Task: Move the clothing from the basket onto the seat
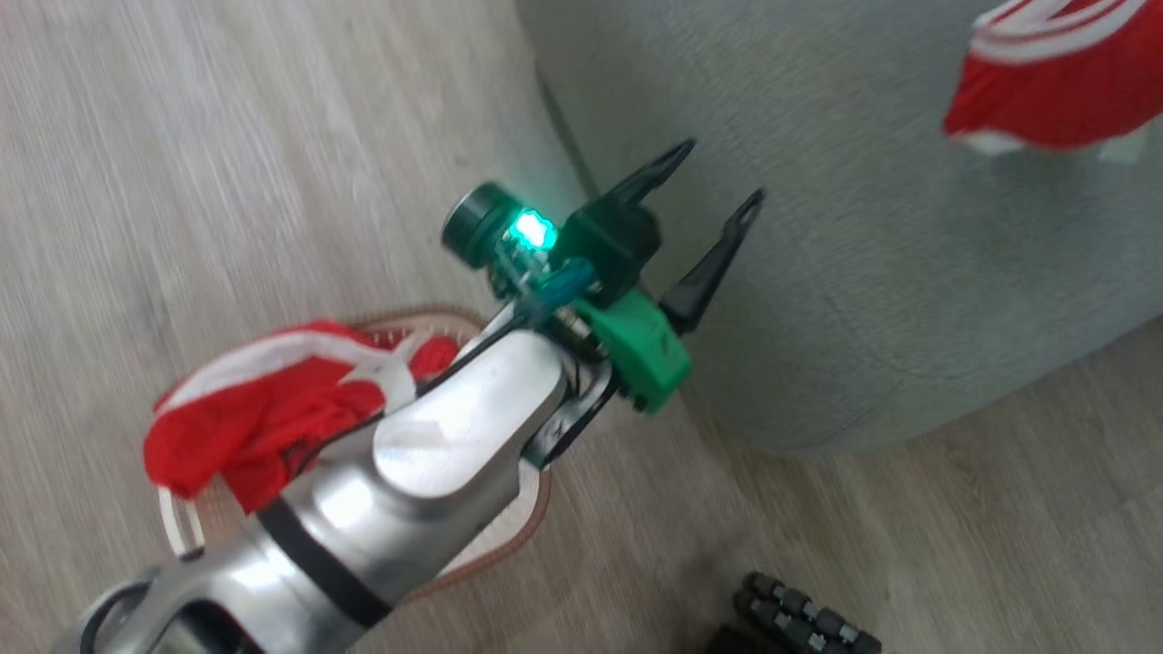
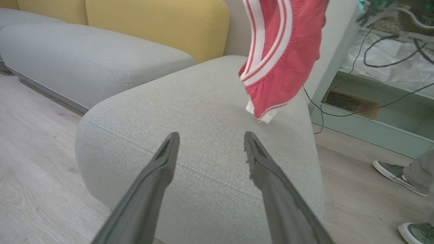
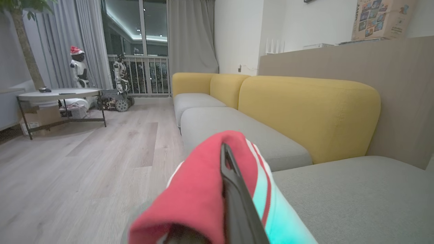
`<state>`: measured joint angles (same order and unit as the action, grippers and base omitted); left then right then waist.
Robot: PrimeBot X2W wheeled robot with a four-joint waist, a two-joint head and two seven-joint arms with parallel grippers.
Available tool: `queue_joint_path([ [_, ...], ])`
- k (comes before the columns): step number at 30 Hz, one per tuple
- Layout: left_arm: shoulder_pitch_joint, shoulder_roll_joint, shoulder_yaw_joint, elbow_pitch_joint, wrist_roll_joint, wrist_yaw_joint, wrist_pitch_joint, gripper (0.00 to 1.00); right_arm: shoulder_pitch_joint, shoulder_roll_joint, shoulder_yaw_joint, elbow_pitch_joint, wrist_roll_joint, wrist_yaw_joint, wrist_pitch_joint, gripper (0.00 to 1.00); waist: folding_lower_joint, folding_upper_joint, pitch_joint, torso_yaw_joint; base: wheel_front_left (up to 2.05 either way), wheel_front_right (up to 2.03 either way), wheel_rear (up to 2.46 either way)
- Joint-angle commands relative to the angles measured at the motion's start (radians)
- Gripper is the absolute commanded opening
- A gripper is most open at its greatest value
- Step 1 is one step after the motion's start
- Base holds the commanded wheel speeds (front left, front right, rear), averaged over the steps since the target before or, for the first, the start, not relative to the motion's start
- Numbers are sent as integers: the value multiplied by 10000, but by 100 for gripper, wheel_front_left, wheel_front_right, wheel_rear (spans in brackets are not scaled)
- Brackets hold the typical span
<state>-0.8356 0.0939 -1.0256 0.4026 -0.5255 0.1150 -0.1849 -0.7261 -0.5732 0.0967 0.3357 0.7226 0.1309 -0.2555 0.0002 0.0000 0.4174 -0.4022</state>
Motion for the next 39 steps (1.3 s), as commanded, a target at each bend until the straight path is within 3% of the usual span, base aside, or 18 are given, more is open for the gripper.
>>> queue_joint_path([
  [1, -624, -169, 177, -218, 128, 31, 24, 100, -361, -501, -55, -9, 160, -2, -63, 0, -2, 0, 852, 453, 0, 0, 0],
  [11, -1732, -403, -151, 211, 377, 264, -45, 100, -1756, -1297, 336, 1641, 374, -2, -63, 0, -2, 0, 2106, 1087, 0, 0, 0],
  [24, -1764, -434, -529, 371, -187, 492, -408, 100, -2399, -1961, 3657, 4964, 1534, -2, 152, 1, -2, 0, 1995, 1452, 0, 0, 0],
  [30, -1682, -435, -630, 466, -507, 586, -554, 100, -2742, -2172, 5161, 5626, 2528, -2, 759, 27, -2, 0, 1644, 1495, 0, 0, 0],
  [31, -1665, -435, -633, 503, -543, 595, -575, 100, -2790, -2180, 5364, 5689, 2667, -2, 842, 47, -2, 0, 1558, 1490, 0, 0, 0],
  [32, -1639, -435, -630, 547, -581, 596, -594, 100, -2836, -2184, 5559, 5739, 2793, -2, 904, 90, -2, 0, 1457, 1479, 0, 0, 0],
  [33, -1611, -435, -623, 589, -617, 593, -612, 100, -2877, -2193, 5745, 5781, 2922, -2, 978, 100, -2, 0, 1355, 1465, 0, 0, 0],
  [39, -1132, -422, -349, 758, -863, 525, -725, 100, -2812, -2259, 6956, 5888, 3621, -2, 2211, 100, -2, 0, 307, 1351, 0, 0, 0],
])
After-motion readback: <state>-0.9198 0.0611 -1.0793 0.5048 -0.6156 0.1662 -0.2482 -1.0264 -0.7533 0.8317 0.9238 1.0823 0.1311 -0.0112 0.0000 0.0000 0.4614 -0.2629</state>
